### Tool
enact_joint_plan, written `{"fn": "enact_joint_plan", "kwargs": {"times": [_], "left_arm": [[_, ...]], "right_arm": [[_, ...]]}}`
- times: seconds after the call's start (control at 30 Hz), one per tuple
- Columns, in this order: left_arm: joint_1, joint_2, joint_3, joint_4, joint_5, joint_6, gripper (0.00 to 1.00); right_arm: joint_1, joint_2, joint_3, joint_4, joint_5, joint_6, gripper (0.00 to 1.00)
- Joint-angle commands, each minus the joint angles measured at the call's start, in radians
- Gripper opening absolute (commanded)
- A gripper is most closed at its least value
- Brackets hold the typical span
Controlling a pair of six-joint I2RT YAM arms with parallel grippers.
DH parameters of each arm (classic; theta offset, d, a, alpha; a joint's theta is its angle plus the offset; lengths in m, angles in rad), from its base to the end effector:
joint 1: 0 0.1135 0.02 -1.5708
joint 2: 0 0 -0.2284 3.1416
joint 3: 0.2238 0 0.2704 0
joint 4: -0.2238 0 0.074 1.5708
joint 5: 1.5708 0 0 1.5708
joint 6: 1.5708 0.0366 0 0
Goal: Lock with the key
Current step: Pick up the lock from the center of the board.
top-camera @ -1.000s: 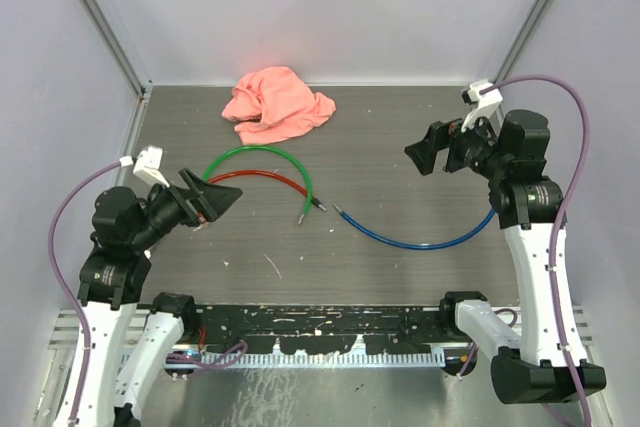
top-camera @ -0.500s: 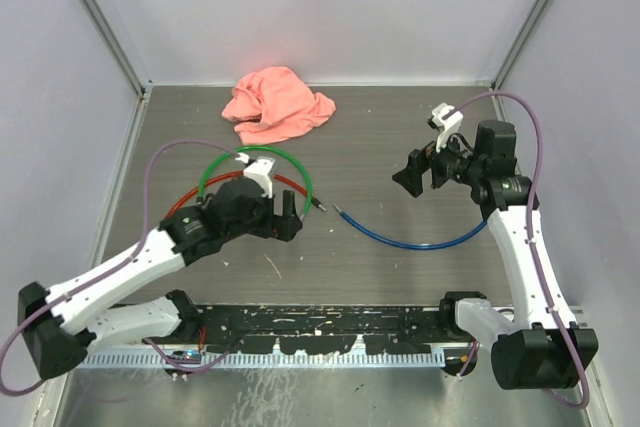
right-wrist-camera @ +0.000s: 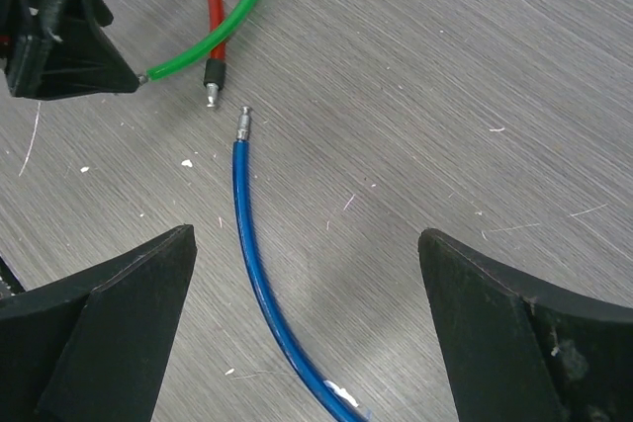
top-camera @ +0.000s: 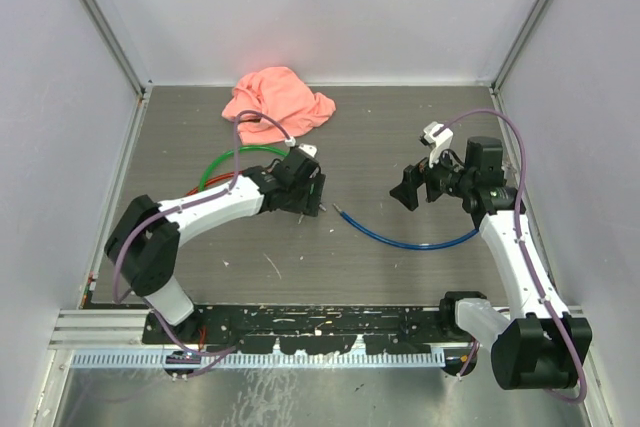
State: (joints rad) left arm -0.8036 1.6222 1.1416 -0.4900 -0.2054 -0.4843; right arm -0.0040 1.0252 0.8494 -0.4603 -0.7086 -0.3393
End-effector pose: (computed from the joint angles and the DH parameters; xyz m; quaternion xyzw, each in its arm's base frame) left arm 0.2520 -0.2506 0.1823 0.1212 0.9430 -0.0982 0.2940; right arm 0.2535 0.0228 0.2612 -0.2938 0.7995 0.2330 0.4692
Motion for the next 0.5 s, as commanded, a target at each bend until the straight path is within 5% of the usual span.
{"fn": "enact_joint_plan", "kwargs": {"times": [0.0,0.47], "left_arm": [[0.003,0.037,0.068,0.026,-0.010,0.060,0.73],[0.010,0.206,0.132,0.000,0.014,0.098,0.53]], "right_arm": [[-0.005,-0.030,0.004,0.064,-0.025,-0.009,1.00],[-0.005,-0.039,-0.003,0.063,-0.039,-0.001,1.00]]}}
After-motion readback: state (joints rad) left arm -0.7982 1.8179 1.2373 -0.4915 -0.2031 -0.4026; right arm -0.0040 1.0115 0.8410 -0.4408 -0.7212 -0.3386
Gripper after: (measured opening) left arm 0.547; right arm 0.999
